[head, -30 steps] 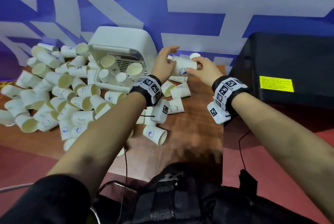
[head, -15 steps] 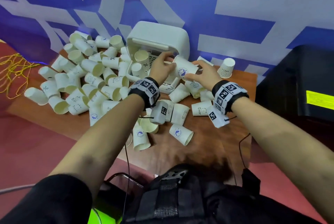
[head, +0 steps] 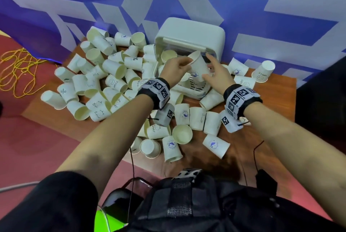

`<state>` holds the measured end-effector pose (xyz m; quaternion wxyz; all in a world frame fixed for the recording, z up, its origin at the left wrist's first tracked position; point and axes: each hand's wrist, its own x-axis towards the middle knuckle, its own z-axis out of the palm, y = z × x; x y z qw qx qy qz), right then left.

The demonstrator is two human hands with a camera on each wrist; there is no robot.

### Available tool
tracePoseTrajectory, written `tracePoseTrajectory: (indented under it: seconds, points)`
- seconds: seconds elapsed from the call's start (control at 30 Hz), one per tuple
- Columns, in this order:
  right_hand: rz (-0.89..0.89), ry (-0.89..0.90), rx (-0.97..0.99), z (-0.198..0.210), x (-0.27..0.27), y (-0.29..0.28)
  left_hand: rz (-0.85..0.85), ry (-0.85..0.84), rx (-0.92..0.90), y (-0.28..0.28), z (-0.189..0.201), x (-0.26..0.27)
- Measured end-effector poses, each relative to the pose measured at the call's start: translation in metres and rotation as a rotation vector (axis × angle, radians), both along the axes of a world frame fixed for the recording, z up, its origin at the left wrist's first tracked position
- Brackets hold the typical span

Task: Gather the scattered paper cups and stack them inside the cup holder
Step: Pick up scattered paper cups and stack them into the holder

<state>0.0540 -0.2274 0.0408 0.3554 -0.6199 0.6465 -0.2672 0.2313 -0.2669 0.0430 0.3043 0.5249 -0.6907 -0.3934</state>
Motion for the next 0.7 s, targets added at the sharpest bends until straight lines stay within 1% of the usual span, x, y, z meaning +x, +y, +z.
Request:
tracePoseTrajectory:
  seconds: [0.13,0.23,0.37,0.5,0.6,0.7]
  points:
    - [0.004,-0.036,-0.088,-0.001,0.006,-0.016,-0.064,-0.09,-0.049,-0.023,-0.004,0.003]
    - [0.016,0.029,-0.14,-0.01,0.005,-0.025,-0.107,-0.155,-0.137,-0.032,-0.009,0.003]
    - [-0.02,0.091,-0.193,-0.022,0.002,-0.03,-0.197,-0.224,-0.272,-0.042,-0.026,0.001]
    - [-0.028,0.125,-0.255,-0.036,0.001,-0.03,-0.194,-0.25,-0.338,-0.048,-0.045,0.002]
    - [-0.029,0.139,-0.258,-0.045,0.002,-0.031,-0.211,-0.277,-0.371,-0.053,-0.06,0.003]
    - [-0.05,0.172,-0.185,-0.054,0.001,-0.032,-0.25,-0.315,-0.321,-0.056,-0.072,0.001]
